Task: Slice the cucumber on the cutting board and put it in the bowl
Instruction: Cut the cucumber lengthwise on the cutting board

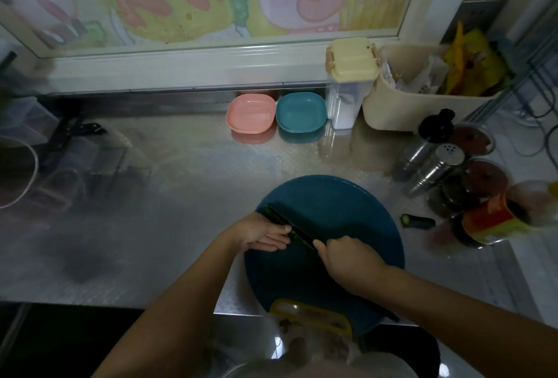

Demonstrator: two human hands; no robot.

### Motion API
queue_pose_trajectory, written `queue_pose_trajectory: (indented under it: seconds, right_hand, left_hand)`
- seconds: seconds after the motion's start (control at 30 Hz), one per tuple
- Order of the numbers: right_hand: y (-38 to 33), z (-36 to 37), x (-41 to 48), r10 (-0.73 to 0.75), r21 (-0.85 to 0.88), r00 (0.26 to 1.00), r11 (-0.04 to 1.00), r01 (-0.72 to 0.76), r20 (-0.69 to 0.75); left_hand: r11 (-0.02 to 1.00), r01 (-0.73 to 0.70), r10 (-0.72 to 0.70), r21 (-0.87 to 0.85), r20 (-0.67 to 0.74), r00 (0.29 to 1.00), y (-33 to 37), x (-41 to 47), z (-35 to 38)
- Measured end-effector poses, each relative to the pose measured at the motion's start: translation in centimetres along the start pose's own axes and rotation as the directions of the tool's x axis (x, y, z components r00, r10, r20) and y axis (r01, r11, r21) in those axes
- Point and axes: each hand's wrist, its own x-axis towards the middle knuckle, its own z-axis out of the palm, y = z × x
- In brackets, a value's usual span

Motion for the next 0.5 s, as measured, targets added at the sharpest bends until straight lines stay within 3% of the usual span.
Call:
queue_pose_trajectory:
  seconds: [0.17,0.33,0.43,0.5]
  right_hand:
    - [-2.3,1.2,-0.2,0.113,-0.005,0.994,0.994,-0.113,0.002]
    - [-2.2,1.6,-0.8,0.059,0.028,0.998,0.998,-0.059,-0.017]
    - [-0.7,0.8,-0.5,0.056,0.211,0.998,0.976,-0.047,-0.035]
    - [0.8,0.2,0.0,0.055,0.36,0.998,0.931,-0.062,0.027]
  left_hand:
    - [0.999,0.038,-0.038,0.003,-0.014,0.999,-0.2,-0.2,0.1]
    - [0.998,0.028,-0.029,0.061,0.012,1.0,-0.1,-0.4,-0.4]
    - [0.977,0.016,-0.015,0.211,-0.007,1.0,0.2,-0.4,0.3]
    - [0.967,-0.008,0.016,0.253,-0.031,0.999,0.3,-0.3,1.2]
